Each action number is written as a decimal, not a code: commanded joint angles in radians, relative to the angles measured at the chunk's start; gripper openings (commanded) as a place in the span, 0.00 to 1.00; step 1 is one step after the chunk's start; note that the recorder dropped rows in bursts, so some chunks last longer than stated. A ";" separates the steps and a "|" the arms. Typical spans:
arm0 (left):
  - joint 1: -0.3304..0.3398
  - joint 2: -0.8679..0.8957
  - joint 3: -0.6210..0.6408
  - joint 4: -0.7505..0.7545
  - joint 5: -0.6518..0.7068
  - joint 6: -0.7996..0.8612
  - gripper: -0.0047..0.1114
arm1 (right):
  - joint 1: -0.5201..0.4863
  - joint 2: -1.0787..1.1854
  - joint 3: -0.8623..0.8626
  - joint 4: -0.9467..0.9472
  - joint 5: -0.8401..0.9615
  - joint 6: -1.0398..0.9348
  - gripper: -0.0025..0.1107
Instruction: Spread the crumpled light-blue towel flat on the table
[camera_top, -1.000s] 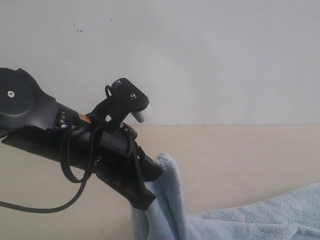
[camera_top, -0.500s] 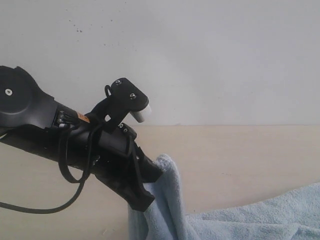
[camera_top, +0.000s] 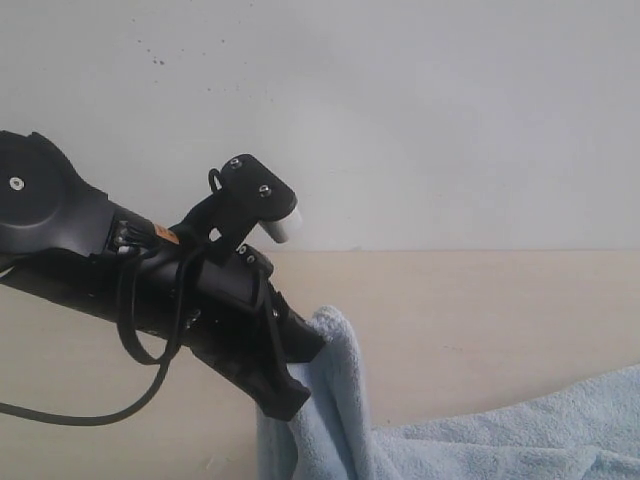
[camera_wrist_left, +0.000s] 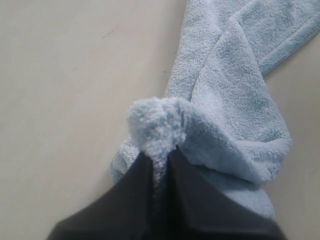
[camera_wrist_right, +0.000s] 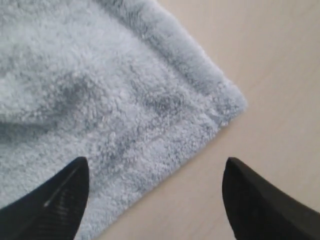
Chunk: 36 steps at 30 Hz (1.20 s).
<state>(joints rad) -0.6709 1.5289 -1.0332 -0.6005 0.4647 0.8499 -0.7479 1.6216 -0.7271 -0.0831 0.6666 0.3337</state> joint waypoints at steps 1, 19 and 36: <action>0.003 -0.010 -0.008 -0.010 0.011 -0.009 0.08 | -0.038 0.019 0.006 0.021 -0.082 -0.002 0.64; 0.003 -0.010 -0.008 -0.011 -0.004 -0.009 0.08 | -0.080 0.135 0.006 0.021 -0.141 -0.014 0.56; 0.003 -0.033 -0.008 -0.003 -0.083 0.007 0.08 | -0.077 0.133 0.006 0.300 -0.158 -0.166 0.02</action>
<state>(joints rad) -0.6709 1.5246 -1.0332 -0.6027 0.4266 0.8559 -0.8222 1.7508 -0.7271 0.0428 0.5182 0.2735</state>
